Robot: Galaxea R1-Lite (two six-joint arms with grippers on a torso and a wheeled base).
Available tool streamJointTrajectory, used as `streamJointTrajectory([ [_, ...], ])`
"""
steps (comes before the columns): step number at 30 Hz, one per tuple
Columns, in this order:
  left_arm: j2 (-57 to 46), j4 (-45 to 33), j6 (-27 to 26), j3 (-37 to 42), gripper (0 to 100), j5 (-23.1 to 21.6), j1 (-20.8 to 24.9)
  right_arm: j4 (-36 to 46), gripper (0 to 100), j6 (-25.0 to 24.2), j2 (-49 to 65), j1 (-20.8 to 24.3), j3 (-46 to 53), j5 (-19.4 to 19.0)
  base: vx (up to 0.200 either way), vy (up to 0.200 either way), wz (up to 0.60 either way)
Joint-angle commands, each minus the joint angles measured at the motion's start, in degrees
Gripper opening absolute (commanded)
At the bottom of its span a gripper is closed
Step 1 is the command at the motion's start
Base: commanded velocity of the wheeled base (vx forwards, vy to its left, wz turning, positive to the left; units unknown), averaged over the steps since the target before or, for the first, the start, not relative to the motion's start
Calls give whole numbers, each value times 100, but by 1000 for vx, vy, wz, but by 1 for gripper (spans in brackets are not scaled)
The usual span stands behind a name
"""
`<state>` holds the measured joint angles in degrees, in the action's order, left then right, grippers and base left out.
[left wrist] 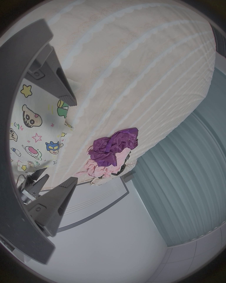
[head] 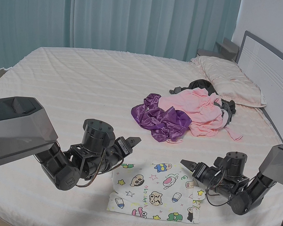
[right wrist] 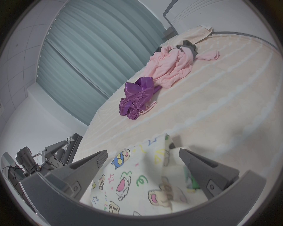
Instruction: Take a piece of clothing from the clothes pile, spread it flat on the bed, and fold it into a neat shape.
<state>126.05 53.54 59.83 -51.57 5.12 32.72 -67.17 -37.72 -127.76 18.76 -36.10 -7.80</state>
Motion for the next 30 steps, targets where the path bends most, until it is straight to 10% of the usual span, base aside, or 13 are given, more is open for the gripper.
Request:
streamJointTrajectory([
  [1, 69, -2, 2, -20, 100, -2, -20, 319, 100, 45, -285, 119, -592, -11, 0, 0, 0],
  [6, 86, -2, 2, -20, 100, -2, -20, 424, 100, 300, -443, 119, -679, -11, 0, 0, 0],
  [7, 86, -2, 2, -20, 100, -2, -20, 468, 0, 309, -443, 119, -706, -11, 0, 0, 0],
  [30, 227, -2, -7, -47, 100, 15, 24, 626, 0, 221, -698, -514, -1084, 156, 0, 0, 0],
])
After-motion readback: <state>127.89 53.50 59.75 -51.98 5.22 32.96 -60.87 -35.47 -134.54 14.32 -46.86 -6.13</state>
